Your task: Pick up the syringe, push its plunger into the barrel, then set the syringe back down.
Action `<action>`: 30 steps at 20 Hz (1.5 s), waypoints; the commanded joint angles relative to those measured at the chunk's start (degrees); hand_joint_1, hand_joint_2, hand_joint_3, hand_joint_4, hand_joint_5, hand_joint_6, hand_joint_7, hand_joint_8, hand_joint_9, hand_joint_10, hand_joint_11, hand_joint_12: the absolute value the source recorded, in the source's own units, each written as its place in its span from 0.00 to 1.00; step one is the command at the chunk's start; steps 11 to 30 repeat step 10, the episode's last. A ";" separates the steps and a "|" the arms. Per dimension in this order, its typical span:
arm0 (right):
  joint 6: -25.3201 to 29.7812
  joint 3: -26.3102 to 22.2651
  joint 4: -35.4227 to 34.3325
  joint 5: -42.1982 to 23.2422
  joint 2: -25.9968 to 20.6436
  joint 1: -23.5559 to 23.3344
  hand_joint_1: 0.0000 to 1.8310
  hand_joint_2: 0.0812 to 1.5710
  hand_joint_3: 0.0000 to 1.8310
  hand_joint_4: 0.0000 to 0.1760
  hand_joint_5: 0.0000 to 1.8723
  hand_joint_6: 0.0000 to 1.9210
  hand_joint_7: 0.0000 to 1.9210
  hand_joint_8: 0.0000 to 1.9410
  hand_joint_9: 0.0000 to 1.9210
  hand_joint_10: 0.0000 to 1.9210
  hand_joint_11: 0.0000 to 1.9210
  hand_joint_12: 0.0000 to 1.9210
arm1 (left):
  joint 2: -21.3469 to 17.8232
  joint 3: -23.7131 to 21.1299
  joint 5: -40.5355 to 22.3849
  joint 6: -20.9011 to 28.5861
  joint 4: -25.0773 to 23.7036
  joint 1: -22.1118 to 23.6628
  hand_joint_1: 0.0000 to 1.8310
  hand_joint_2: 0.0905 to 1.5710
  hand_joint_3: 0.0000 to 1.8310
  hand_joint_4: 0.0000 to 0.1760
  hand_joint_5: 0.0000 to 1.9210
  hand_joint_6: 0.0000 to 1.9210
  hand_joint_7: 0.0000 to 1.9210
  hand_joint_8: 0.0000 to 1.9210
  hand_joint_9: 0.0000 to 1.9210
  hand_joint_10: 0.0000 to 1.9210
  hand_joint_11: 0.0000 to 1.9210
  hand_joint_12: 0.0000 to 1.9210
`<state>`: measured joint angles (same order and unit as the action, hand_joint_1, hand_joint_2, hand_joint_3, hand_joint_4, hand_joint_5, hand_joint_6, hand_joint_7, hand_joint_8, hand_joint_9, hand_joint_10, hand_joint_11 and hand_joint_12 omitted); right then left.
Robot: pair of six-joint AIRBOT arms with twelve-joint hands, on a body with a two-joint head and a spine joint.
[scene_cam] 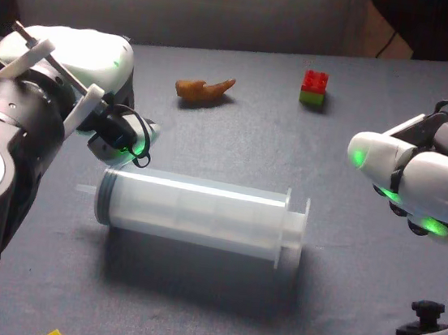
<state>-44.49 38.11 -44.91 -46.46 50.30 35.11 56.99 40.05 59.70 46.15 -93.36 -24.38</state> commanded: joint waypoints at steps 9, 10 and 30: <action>-0.87 0.05 2.60 2.25 -1.57 -2.52 0.28 0.91 0.00 1.00 0.69 1.00 0.76 1.00 0.82 1.00 0.90 1.00 | -0.19 0.30 2.19 -0.20 -3.89 1.04 0.34 0.84 0.00 0.00 0.64 1.00 0.69 1.00 0.72 1.00 0.77 1.00; -3.18 0.09 2.60 2.93 -1.65 -2.64 0.27 0.91 0.00 1.00 0.68 1.00 0.76 1.00 0.83 1.00 0.90 1.00 | -0.19 0.12 2.19 -0.20 -3.89 1.03 0.35 0.84 0.00 0.00 0.64 1.00 0.69 1.00 0.72 1.00 0.77 1.00; -3.18 0.09 2.60 2.93 -1.65 -2.64 0.27 0.91 0.00 1.00 0.68 1.00 0.76 1.00 0.83 1.00 0.90 1.00 | -0.19 0.12 2.19 -0.20 -3.89 1.03 0.35 0.84 0.00 0.00 0.64 1.00 0.69 1.00 0.72 1.00 0.77 1.00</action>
